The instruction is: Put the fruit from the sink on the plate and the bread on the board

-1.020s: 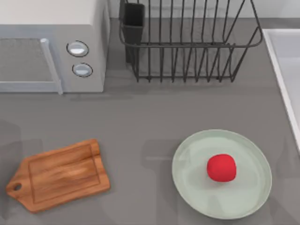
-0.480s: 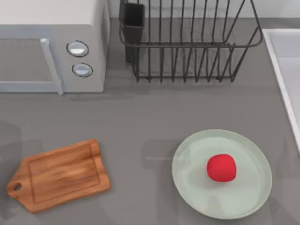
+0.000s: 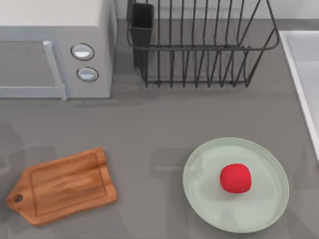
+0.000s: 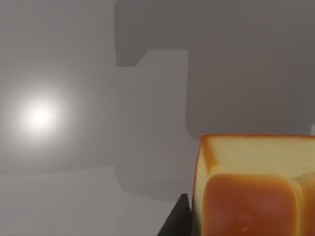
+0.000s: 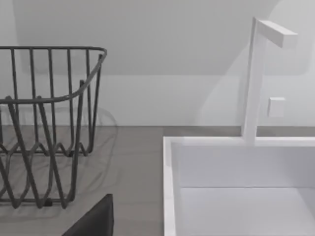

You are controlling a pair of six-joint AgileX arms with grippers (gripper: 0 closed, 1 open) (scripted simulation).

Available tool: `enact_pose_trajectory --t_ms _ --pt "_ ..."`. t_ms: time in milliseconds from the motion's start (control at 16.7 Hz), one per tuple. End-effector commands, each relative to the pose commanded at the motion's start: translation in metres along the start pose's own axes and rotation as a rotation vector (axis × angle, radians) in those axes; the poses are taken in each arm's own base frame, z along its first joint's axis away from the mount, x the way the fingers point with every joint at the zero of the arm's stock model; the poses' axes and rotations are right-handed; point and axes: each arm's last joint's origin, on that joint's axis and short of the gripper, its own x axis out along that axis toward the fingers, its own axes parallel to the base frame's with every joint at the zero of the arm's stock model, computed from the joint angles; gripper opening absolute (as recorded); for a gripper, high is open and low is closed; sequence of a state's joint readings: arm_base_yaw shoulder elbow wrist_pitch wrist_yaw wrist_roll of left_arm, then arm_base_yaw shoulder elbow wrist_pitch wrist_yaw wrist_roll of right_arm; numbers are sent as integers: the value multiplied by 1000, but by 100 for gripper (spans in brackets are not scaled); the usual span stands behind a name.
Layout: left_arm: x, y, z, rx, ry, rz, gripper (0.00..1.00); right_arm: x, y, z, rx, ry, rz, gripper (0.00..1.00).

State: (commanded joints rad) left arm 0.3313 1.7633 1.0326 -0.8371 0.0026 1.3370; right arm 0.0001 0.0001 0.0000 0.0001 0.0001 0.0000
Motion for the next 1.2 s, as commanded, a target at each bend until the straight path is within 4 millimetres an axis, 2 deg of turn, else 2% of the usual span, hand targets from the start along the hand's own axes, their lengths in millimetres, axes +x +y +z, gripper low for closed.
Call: enact_pose_trajectory --t_ms 300,480,900,1200 --pt "-55 -3 0 2 5 -19 0 0 0 0 0 0 0 100" --pt "-73 -6 0 0 1 -2 0 0 0 0 0 0 0 100" --pt "-68 -5 1 -48 2 -14 0 0 0 0 0 0 0 100" --pt "-54 -4 12 -321 17 -60 0 0 0 0 0 0 0 100"
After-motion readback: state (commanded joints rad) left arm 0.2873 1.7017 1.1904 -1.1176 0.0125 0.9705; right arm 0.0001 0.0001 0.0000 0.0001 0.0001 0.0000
